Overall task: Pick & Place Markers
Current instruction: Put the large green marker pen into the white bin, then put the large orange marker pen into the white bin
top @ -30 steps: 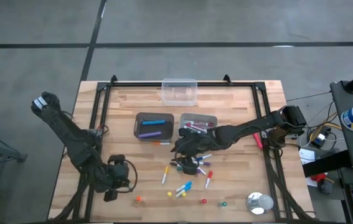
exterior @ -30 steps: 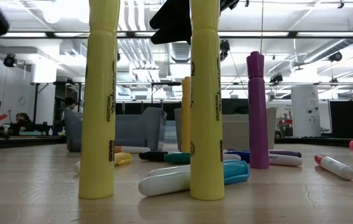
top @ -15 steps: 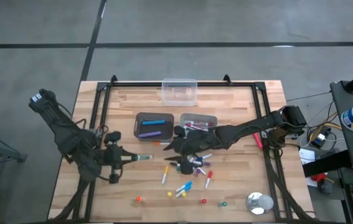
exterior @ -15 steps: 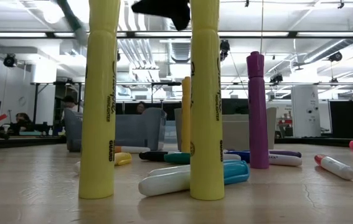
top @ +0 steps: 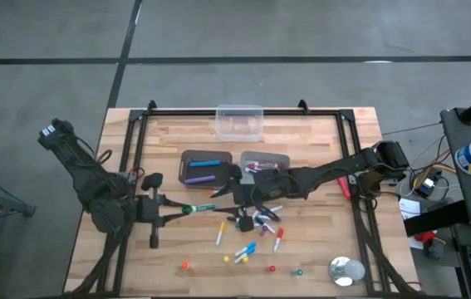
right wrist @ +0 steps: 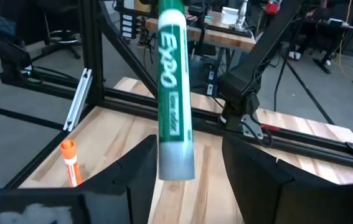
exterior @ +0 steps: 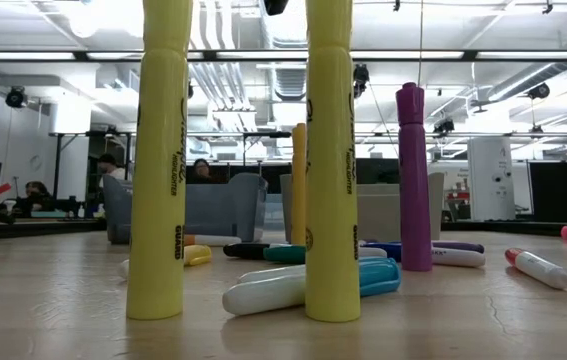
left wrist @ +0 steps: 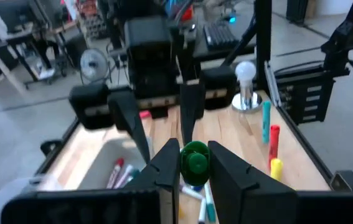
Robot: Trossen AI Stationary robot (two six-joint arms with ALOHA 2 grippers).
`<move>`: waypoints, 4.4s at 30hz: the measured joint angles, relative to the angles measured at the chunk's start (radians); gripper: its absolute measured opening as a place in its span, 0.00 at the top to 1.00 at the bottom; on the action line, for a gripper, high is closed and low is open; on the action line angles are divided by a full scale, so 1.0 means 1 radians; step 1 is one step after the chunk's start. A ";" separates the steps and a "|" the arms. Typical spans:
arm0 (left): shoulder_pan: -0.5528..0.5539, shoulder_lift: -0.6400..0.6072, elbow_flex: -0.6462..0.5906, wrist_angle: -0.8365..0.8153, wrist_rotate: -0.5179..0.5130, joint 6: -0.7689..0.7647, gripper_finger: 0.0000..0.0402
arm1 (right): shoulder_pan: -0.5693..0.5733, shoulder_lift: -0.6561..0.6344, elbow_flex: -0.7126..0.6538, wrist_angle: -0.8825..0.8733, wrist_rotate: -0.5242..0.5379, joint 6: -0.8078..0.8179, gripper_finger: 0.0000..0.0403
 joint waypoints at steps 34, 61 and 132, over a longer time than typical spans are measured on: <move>0.002 0.002 -0.003 0.019 -0.081 -0.024 0.70 | -0.003 0.003 0.002 -0.171 0.052 0.129 0.83; 0.002 0.007 -0.093 0.016 -0.075 -0.196 0.63 | -0.137 -0.004 0.161 -1.306 0.421 0.400 0.81; -0.100 0.217 -0.185 -0.050 0.502 -0.762 0.63 | 0.303 -0.054 0.004 -0.385 0.344 0.379 0.61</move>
